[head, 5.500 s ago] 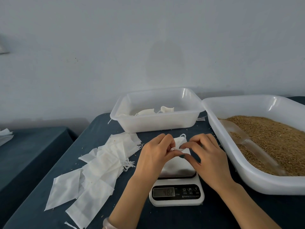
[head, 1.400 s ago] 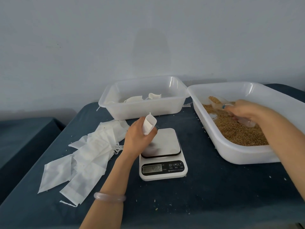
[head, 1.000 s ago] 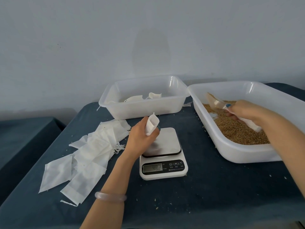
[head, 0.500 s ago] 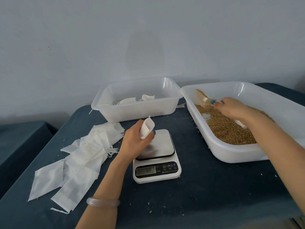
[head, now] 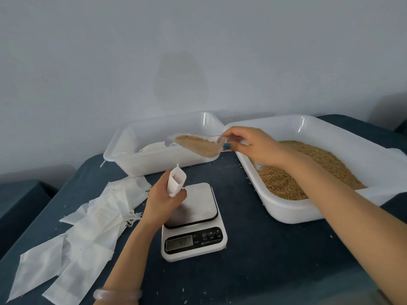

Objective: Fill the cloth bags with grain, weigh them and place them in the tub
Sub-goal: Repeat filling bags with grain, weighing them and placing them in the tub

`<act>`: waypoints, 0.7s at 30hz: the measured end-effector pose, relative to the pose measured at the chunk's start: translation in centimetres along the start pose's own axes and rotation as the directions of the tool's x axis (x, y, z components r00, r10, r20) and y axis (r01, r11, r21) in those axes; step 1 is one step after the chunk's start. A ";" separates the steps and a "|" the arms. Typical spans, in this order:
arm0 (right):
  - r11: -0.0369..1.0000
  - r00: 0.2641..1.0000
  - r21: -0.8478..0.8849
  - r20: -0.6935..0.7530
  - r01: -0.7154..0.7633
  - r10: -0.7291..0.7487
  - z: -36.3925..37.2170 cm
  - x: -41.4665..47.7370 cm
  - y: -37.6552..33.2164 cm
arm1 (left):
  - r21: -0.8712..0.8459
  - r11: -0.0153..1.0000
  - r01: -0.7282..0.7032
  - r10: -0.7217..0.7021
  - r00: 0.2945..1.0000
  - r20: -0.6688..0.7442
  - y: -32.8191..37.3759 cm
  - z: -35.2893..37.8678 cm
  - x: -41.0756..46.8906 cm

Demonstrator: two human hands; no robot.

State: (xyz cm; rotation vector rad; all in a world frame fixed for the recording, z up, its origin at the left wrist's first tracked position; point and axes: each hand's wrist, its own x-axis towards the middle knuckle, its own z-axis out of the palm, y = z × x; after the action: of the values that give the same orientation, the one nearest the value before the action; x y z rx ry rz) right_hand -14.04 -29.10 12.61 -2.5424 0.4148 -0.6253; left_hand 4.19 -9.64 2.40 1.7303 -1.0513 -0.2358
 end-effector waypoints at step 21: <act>0.880 0.979 -0.453 -0.069 0.142 -0.193 1.0 -0.3 1.5 | 0.204 0.979 0.028 -0.026 1.000 -0.010 -0.4 -0.2 0.2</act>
State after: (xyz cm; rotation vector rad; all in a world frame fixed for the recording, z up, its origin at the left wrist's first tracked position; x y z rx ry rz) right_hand -14.06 -29.87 10.98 -3.0166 0.4180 -0.8193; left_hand 4.64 -9.65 2.20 1.9289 -1.0776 -0.1421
